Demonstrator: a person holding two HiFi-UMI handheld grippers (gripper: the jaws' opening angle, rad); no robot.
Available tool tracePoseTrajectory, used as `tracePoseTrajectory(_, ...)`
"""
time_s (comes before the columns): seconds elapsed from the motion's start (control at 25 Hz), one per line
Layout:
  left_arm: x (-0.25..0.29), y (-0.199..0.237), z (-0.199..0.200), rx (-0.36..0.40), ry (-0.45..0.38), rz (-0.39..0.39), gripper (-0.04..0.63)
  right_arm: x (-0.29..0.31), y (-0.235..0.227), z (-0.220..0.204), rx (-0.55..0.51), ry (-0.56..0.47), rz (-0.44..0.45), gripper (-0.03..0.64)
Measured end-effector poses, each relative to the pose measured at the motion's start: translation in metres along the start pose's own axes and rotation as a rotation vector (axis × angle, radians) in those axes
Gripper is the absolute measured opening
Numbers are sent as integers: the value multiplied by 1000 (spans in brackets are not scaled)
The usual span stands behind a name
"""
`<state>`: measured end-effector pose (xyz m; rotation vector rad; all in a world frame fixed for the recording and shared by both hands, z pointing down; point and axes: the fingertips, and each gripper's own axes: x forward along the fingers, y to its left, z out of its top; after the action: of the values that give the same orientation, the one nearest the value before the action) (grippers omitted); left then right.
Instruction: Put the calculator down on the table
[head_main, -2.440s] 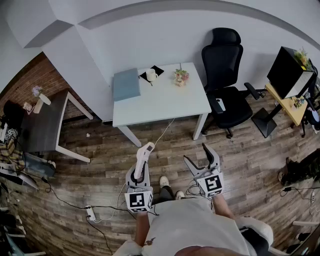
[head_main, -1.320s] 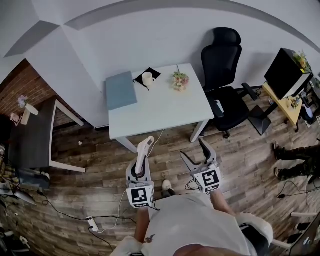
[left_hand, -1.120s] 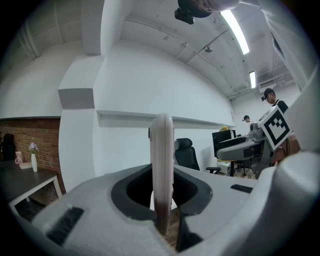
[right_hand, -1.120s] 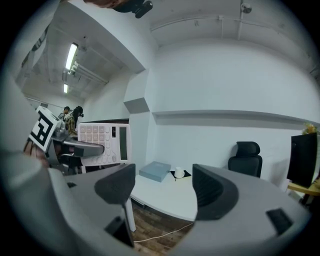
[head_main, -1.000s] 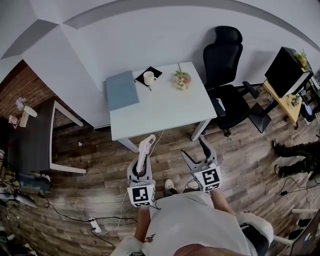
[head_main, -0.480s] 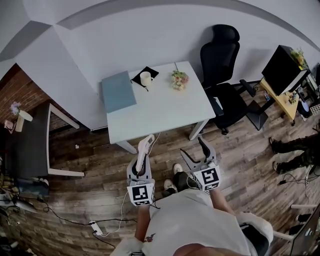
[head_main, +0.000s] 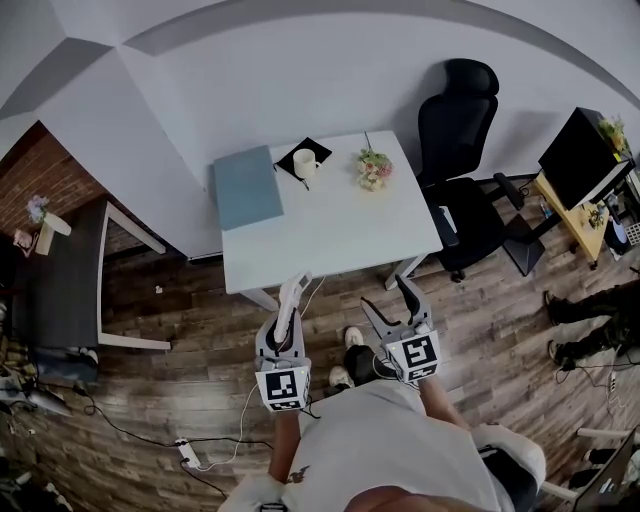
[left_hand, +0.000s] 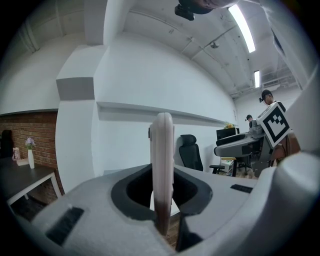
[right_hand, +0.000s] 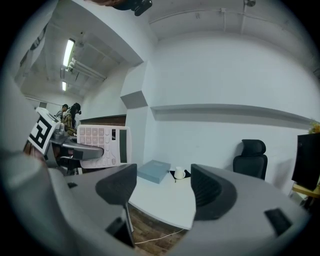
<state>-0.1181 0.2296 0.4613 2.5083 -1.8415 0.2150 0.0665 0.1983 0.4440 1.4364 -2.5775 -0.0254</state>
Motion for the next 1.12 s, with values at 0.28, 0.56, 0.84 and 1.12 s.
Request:
tracePoseTrajectory(0.28,37,10,11,4,-14,21,61,33,-24,5,-11,1,17,331)
tracePoseTrajectory(0.56,78,15,16,8,-10,27,61,65,-50,9,-9,-4,30,331)
tracePoseTrajectory(0.84,110,16,26,8,-8,44,61,87,-75,9,-3,17,48,331)
tracePoseTrajectory(1.12,133,15,28,14,8,78,61,109,-96,10,1,-5,81,330)
